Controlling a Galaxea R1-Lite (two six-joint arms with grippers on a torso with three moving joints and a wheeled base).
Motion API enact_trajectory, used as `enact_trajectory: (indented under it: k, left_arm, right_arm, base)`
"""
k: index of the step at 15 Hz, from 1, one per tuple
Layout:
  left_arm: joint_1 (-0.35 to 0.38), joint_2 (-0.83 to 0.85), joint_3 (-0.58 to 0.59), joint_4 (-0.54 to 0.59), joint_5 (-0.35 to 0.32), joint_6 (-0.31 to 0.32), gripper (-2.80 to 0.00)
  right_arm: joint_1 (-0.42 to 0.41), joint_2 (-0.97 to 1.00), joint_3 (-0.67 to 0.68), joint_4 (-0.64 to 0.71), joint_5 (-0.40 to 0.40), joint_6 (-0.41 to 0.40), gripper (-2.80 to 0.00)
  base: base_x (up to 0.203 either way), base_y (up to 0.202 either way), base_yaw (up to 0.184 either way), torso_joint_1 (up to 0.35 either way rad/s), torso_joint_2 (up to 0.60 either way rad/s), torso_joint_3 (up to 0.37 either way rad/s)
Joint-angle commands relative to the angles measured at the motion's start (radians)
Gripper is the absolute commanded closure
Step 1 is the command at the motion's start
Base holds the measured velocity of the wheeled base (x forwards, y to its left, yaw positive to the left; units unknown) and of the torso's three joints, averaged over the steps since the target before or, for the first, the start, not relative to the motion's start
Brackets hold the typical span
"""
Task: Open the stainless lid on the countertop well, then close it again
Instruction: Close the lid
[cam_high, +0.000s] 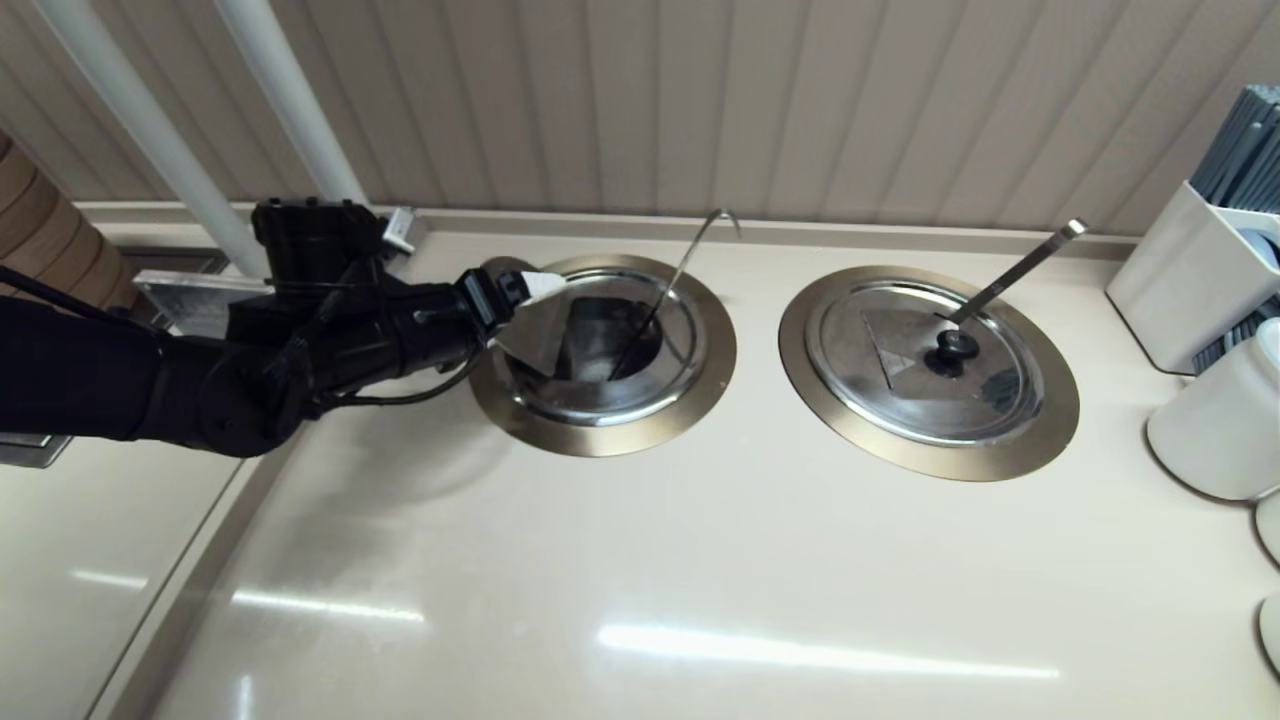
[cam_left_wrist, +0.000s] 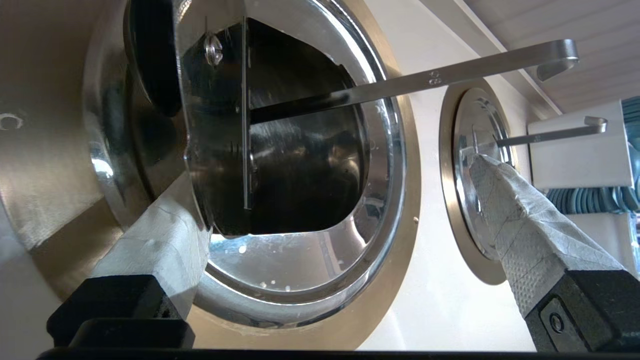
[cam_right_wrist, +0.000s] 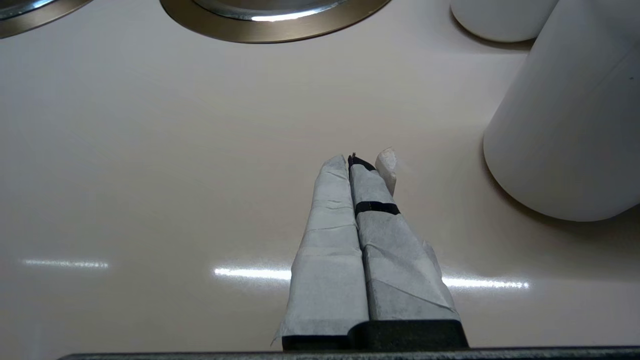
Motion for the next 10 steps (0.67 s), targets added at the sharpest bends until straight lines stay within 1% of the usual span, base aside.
enact_trajectory:
  k: [1, 3, 10]
  left_arm:
    - [-0.02, 0.01, -0.014, -0.001, 0.009, -0.004, -2.8]
    - [-0.044, 0.017, -0.025, 0.0, 0.049, -0.004, -2.8]
    - [-0.081, -0.015, -0.018, 0.0, 0.055, -0.004, -2.8]
  right_arm:
    - [0.0, 0.0, 0.005, 0.0, 0.0, 0.001, 0.0]
    - [0.0, 0.0, 0.005, 0.0, 0.0, 0.001, 0.0]
    - [0.0, 0.0, 0.005, 0.0, 0.0, 0.001, 0.0]
  base:
    - [0.0, 0.0, 0.0, 0.0, 0.0, 0.0]
    - [0.0, 0.0, 0.0, 0.0, 0.0, 0.0]
    - [0.0, 0.0, 0.0, 0.0, 0.0, 0.0]
